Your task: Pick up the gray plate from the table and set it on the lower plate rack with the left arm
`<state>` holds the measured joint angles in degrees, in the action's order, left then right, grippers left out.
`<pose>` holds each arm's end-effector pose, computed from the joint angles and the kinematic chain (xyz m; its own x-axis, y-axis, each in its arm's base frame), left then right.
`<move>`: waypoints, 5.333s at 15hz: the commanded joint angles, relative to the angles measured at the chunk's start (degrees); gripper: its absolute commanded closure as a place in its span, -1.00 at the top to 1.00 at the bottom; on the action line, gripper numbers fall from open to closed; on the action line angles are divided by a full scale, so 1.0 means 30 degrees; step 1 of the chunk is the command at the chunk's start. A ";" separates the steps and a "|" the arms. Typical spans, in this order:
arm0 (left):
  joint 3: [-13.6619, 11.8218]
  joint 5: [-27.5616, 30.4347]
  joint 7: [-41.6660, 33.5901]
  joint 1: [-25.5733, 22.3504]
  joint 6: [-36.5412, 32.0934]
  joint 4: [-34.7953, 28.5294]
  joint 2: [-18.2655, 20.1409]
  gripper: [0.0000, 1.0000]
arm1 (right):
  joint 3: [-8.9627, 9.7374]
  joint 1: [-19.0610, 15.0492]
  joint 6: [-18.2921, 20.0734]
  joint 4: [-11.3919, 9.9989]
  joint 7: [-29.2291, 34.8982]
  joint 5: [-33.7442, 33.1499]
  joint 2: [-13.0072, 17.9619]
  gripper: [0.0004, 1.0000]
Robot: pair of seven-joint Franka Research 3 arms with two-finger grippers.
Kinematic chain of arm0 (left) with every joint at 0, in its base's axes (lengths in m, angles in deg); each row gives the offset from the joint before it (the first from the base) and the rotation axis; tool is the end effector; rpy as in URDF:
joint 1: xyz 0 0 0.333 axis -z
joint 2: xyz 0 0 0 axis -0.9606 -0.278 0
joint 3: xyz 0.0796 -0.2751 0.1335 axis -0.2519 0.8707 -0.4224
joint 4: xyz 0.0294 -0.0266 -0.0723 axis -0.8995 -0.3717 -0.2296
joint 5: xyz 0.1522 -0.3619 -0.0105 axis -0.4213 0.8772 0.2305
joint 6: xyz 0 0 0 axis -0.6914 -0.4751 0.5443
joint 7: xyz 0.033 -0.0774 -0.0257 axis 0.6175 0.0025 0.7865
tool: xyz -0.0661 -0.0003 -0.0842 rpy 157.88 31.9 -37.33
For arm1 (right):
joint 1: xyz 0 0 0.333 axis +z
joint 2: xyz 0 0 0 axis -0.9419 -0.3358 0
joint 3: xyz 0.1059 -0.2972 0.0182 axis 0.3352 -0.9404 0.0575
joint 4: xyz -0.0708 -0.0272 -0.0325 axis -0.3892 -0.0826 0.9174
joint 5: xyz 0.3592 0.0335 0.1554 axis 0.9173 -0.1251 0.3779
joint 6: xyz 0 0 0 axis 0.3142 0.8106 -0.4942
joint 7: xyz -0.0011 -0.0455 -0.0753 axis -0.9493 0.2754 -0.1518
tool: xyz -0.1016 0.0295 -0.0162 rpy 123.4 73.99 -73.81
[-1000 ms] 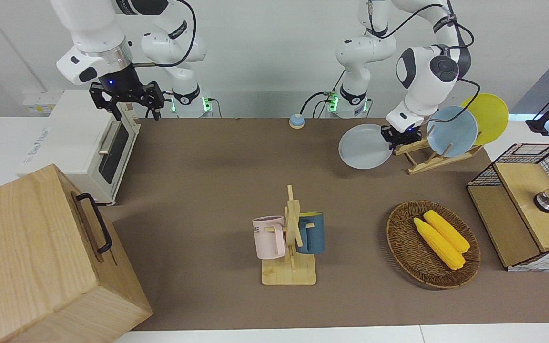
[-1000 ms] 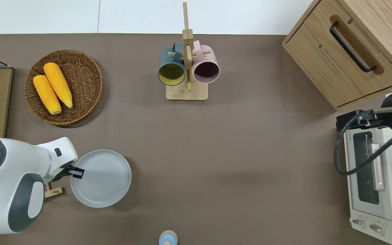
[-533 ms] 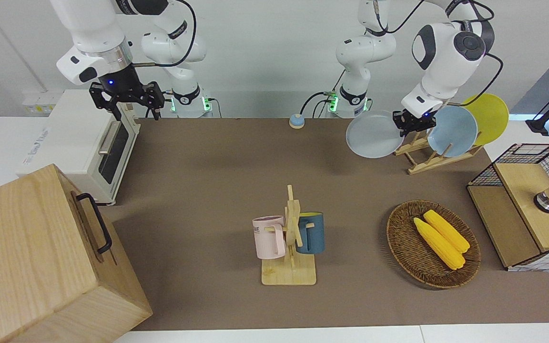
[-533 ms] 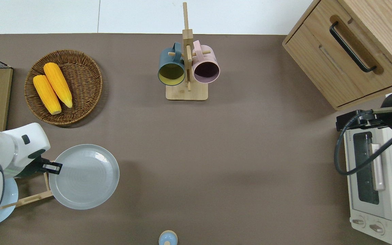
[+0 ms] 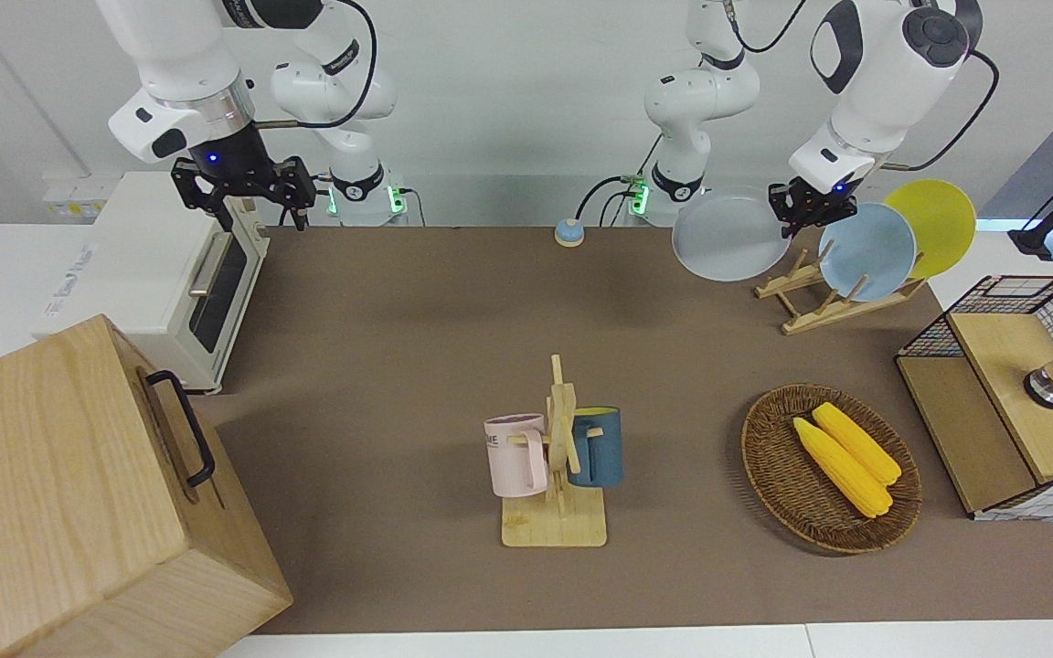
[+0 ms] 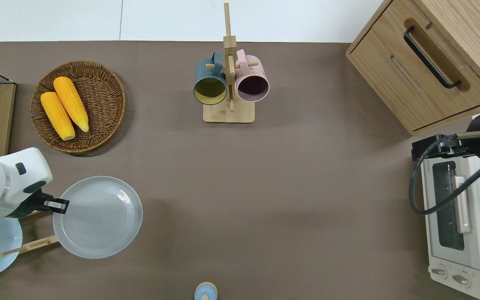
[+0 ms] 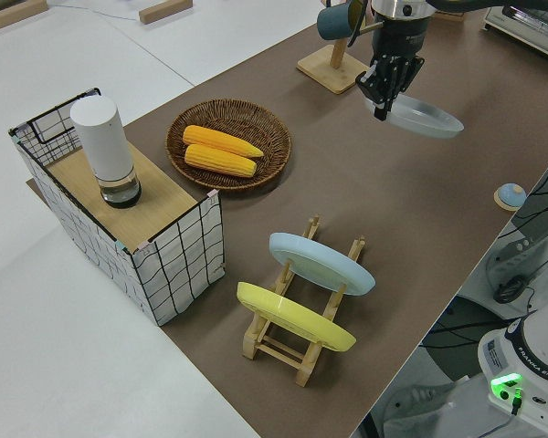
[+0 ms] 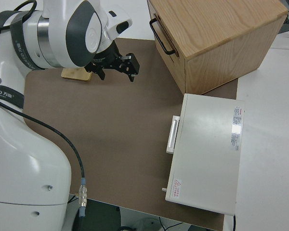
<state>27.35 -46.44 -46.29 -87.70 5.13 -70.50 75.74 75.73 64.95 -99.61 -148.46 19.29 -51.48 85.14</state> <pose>0.4868 0.0002 0.5576 0.9588 -0.2403 -0.1512 -0.2398 -0.9706 0.0218 0.5515 0.0296 0.6412 0.9989 0.0107 -0.0451 0.0117 -0.9997 0.0235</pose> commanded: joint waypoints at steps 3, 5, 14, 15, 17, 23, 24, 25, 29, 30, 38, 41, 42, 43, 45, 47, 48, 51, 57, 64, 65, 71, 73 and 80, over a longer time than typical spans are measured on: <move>0.0169 -0.1988 0.0670 0.0016 -0.0977 0.0663 0.0582 -1.00 | -0.0115 0.0138 0.0018 0.0123 0.0074 0.0051 -0.0007 0.97; 0.0140 -0.2339 0.0848 -0.0014 -0.0977 0.0693 0.0643 -1.00 | -0.0115 0.0138 0.0047 0.0123 0.0074 0.0051 -0.0007 0.97; 0.0490 -0.8720 0.1872 0.0337 -0.1299 0.1074 0.0906 -1.00 | -0.0115 0.0138 0.0018 0.0123 0.0074 0.0051 -0.0007 0.97; 0.0695 -0.9453 0.2106 0.0337 -0.1502 0.1074 0.1023 -1.00 | -0.0115 0.0138 0.0018 0.0123 0.0074 0.0051 -0.0007 0.97; 0.1162 -1.0888 0.2546 0.0308 -0.1854 0.1045 0.0966 -1.00 | -0.0115 0.0138 0.0018 0.0123 0.0074 0.0051 -0.0007 0.97; 0.2102 -1.3356 0.4802 0.0337 -0.2178 0.0138 0.0760 -1.00 | -0.0115 0.0138 0.0018 0.0123 0.0074 0.0051 -0.0007 0.97; 0.2132 -1.3385 0.5152 0.0337 -0.2149 -0.0038 0.0760 -1.00 | -0.0115 0.0138 0.0018 0.0123 0.0074 0.0051 -0.0036 0.97; 0.2161 -1.3560 0.5388 0.0337 -0.2149 -0.0330 0.0760 -1.00 | -0.0115 0.0138 0.0018 0.0123 0.0074 0.0051 -0.0008 0.97; 0.2454 -1.4263 0.7232 0.0366 -0.1623 -0.1677 0.0760 -1.00 | -0.0115 0.0138 0.0018 0.0123 0.0074 0.0051 -0.0007 0.97; 0.2570 -1.4700 0.7352 0.0366 -0.1505 -0.1999 0.0760 -1.00 | -0.0115 0.0138 0.0018 0.0123 0.0074 0.0051 -0.0007 0.97; 0.2660 -1.6694 0.9372 0.0337 -0.0159 -0.4109 0.0408 -1.00 | -0.0115 0.0138 0.0018 0.0123 0.0074 0.0051 -0.0007 0.97; 0.2660 -1.7253 1.0162 0.0337 0.0310 -0.5047 0.0408 -1.00 | -0.0115 0.0138 0.0018 0.0123 0.0074 0.0051 -0.0007 0.97; 0.2660 -1.7253 1.0571 0.0337 0.0457 -0.5281 0.0234 -1.00 | -0.0115 0.0138 0.0018 0.0123 0.0074 0.0051 -0.0007 0.97; 0.2660 -1.7311 1.0982 0.0337 0.0546 -0.5458 0.0175 -1.00 | -0.0115 0.0138 0.0018 0.0123 0.0074 0.0051 -0.0007 0.97; 0.2660 -1.7661 1.1394 0.0337 0.0605 -0.5780 0.0029 -1.00 | -0.0115 0.0138 0.0018 0.0123 0.0074 0.0051 -0.0007 0.97; 0.2660 -1.8071 1.1890 0.0366 0.0663 -0.6102 -0.0147 -1.00 | -0.0115 0.0138 0.0018 0.0123 0.0074 0.0051 -0.0007 0.97; 0.2660 -1.8131 1.2387 0.0366 0.0751 -0.6249 -0.0322 -1.00 | -0.0115 0.0138 0.0018 0.0123 0.0074 0.0051 -0.0007 0.97; 0.2660 -1.8366 1.3210 0.0366 0.0985 -0.6659 -0.0587 -1.00 | -0.0115 0.0138 0.0018 0.0123 0.0074 0.0051 -0.0007 0.97; 0.2689 -1.8395 1.4499 0.0659 0.1103 -0.6836 -0.1348 -1.00 | -0.0115 0.0138 0.0018 0.0123 0.0074 0.0051 -0.0007 0.97; 0.2660 -1.8396 1.4677 0.0659 0.1074 -0.6866 -0.1847 -0.72 | -0.0115 0.0138 0.0018 0.0123 0.0074 0.0051 -0.0007 0.97; 0.2689 -1.8483 1.4677 0.0688 0.1016 -0.6866 -0.1876 -0.38 | -0.0115 0.0138 0.0018 0.0123 0.0074 0.0051 -0.0007 0.97; 0.2689 -1.8659 1.4589 0.0717 0.0986 -0.6807 -0.1906 1.00 | -0.0115 0.0138 0.0018 0.0123 0.0074 0.0051 -0.0007 0.97; 0.2689 -1.8543 1.4299 0.0776 0.0754 -0.6312 -0.1877 1.00 | -0.0115 0.0138 0.0018 0.0123 0.0074 0.0051 -0.0008 0.97; 0.2660 -1.4184 1.2279 0.0776 -0.0562 -0.2157 -0.2694 1.00 | -0.0115 0.0138 0.0018 0.0123 0.0074 0.0051 -0.0007 0.97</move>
<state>35.66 -94.74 -6.05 -86.07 7.24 -83.81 69.73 75.73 64.95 -99.61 -148.46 19.29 -51.48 85.14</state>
